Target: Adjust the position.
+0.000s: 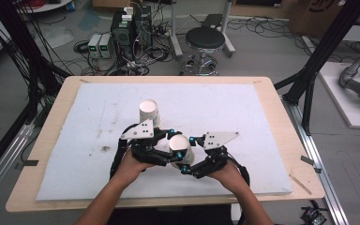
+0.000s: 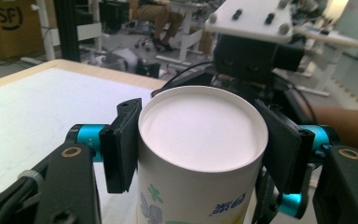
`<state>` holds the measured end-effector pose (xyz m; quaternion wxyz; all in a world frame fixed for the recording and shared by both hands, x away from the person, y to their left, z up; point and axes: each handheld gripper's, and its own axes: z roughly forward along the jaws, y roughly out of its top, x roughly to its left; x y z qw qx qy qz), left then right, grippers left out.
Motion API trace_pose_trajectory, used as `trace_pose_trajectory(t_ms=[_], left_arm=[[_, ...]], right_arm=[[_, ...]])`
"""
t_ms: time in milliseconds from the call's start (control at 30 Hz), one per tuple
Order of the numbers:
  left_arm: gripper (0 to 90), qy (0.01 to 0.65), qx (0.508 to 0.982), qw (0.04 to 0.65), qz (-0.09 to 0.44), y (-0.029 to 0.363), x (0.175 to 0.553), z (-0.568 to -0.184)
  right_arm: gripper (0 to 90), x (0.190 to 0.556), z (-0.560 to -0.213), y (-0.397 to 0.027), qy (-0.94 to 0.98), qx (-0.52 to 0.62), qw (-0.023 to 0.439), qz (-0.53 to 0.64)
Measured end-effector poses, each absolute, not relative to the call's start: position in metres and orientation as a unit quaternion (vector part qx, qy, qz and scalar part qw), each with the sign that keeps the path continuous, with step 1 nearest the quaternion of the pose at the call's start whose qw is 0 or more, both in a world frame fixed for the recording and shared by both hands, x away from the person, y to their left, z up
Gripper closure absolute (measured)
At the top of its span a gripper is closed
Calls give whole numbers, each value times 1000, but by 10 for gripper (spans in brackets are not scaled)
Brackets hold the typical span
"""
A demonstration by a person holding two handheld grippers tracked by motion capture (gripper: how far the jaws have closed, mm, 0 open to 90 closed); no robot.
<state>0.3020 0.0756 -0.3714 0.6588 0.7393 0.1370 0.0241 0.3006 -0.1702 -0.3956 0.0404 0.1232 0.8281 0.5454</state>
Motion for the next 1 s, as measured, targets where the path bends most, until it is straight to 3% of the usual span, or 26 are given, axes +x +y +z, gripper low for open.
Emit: trace_pose_trajectory(t_ms=[100, 433, 533, 1000], left_arm=[[358, 134, 738, 662, 19, 75, 302, -371], [350, 124, 742, 658, 10, 76, 303, -371], [129, 133, 759, 637, 16, 77, 302, -370], [132, 97, 833, 544, 17, 87, 301, -364]], right_arm=[[191, 301, -397, -172, 824, 125, 35, 552], [338, 301, -400, -175, 822, 108, 28, 558], [349, 301, -399, -175, 833, 105, 37, 542], [355, 302, -393, -158, 900, 61, 48, 428]])
